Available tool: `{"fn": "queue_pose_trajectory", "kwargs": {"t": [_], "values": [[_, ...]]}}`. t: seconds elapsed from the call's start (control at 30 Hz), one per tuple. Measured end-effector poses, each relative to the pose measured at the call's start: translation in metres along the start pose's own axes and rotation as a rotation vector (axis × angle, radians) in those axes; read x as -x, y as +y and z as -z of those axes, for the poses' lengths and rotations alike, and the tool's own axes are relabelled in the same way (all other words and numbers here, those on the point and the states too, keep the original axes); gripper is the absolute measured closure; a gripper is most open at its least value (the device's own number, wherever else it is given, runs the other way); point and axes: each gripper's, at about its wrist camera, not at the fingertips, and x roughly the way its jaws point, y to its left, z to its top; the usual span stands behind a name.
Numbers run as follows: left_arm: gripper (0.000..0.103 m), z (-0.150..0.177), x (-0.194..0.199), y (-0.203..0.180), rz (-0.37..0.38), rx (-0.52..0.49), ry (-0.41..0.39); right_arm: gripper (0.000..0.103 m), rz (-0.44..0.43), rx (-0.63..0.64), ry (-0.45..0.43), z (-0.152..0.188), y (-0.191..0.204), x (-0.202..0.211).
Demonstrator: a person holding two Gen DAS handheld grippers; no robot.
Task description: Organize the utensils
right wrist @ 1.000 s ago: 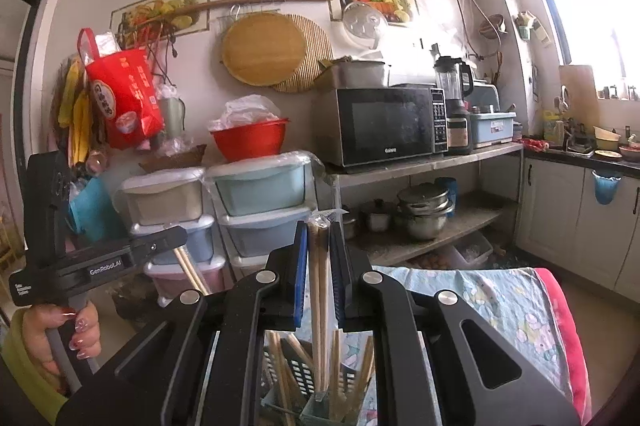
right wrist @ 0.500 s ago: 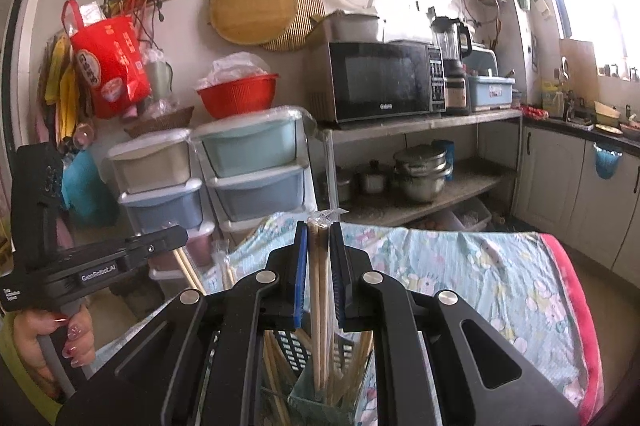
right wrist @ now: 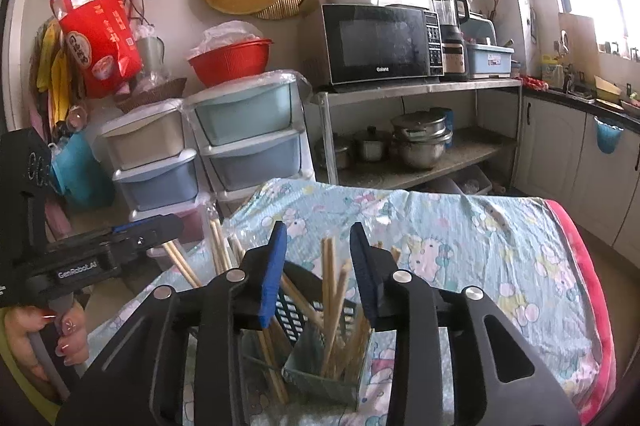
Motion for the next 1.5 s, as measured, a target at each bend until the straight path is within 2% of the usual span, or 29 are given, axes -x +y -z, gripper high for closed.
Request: {"fn": "queue_pose_trajectory", "kwargs": {"t": [0.17,0.57,0.63,0.93,1.17,1.3,1.5], "values": [[0.045,0.009,0.003,0.002,-0.013,0.007,0.007,0.063,0.008,-0.011,0.011,0.008,-0.004,0.004],[0.014,0.038,0.014,0.007,-0.018,0.042,0.023,0.050,0.016,-0.006,0.020,0.029,-0.005,0.027],[0.011,0.042,0.018,0.006,-0.012,0.044,0.023,0.044,0.016,-0.006,0.017,0.033,-0.004,0.033],[0.011,0.066,0.026,-0.004,-0.012,0.029,0.049,0.029,0.021,0.009,0.027,0.059,0.003,0.055],[0.011,0.085,0.026,-0.007,-0.012,0.033,0.075,0.023,0.030,-0.001,0.053,0.080,0.005,0.066],[0.011,0.098,0.029,-0.009,-0.011,0.035,0.067,0.018,0.039,-0.015,0.069,0.094,0.005,0.069],[0.011,0.113,0.031,-0.013,-0.011,0.024,0.050,0.015,0.051,-0.049,0.101,0.117,-0.001,0.069]]}}
